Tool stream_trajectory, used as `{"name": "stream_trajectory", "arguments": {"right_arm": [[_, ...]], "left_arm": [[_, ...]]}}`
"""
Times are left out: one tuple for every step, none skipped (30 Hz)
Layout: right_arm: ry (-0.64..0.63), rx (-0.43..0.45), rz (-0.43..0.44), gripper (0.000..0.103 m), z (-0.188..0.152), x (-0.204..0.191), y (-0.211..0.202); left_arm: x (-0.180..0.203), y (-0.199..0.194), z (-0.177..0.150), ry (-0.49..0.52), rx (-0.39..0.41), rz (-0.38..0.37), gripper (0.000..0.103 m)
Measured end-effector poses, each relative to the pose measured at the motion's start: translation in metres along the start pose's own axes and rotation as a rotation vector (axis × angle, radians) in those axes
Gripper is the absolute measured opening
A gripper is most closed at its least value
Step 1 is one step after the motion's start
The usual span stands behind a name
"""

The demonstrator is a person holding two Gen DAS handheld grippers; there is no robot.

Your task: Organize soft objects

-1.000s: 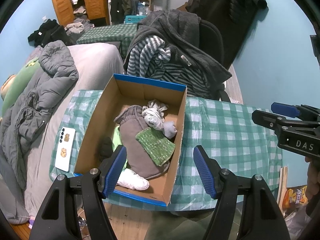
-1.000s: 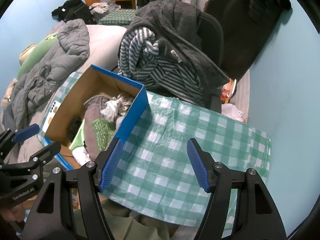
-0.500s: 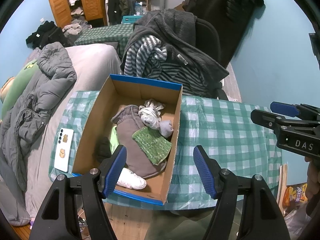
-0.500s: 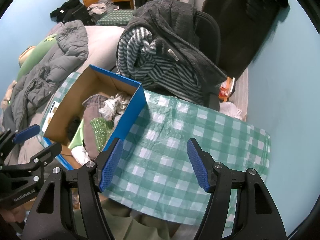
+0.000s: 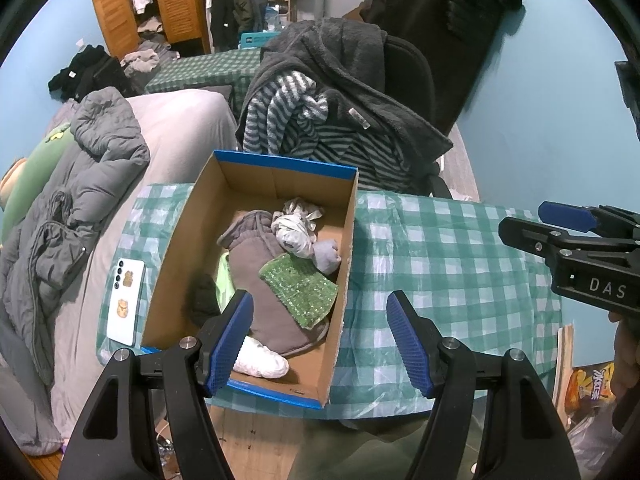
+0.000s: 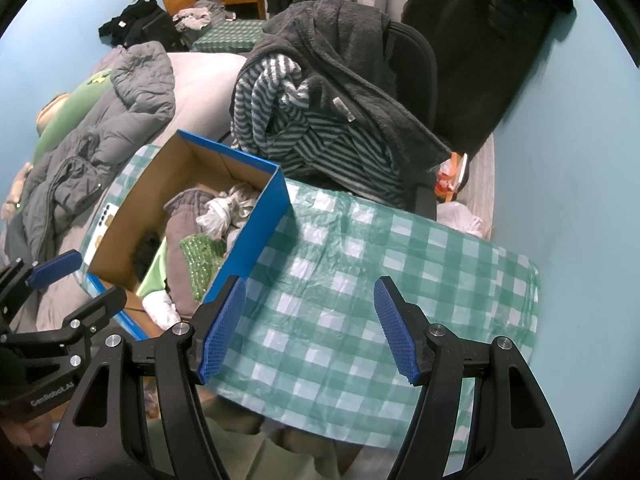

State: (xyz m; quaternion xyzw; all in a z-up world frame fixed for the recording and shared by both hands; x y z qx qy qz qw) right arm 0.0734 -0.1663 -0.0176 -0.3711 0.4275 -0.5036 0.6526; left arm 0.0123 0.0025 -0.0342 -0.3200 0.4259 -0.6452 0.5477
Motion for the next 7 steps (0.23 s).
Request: {"name": "stream_trajectory", "arguments": {"right_arm": [[0.000,0.001,0.000,0.067,0.0000,0.0001,0.0000],[0.000,0.001,0.001,0.067,0.0000,0.0002,0.0000],[0.000,0.001,0.001,0.067,-0.0001,0.0003,0.0002],[-0.001,0.001,0.000,0.067,0.0000,0.0004,0.0002],[0.000,0.000,0.000,0.067,-0.0005,0.0007,-0.0004],[-0.001,0.001,0.001,0.067,-0.0001,0.0008,-0.0001],[0.000,0.001,0.001,0.067,-0.0003,0.0010,-0.0003]], "left_arm": [[0.0001,-0.0001,0.0003,0.000,0.001,0.000,0.071],[0.0003,-0.0003,0.0002,-0.001,0.002,0.000,0.071],[0.0006,-0.0004,0.0001,-0.001,0.001,-0.001,0.071],[0.0001,-0.0001,0.0005,0.001,0.000,0.001,0.071],[0.0010,-0.0002,-0.0002,0.002,-0.002,0.001,0.071],[0.0007,-0.0001,0.0001,0.003,-0.003,0.001,0.071],[-0.0012,0.0001,0.0004,0.004,-0.006,0.001,0.071]]}}
Point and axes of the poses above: each gripper's, at about its wrist camera, not at the fingertips, and y roughly the way its jaws point, x to its right, z to its top, the point moved 4 cm from there along y, roughly the way its jaws point, and after that the axes turned 14 degrees about y, right-handed, at the moved point
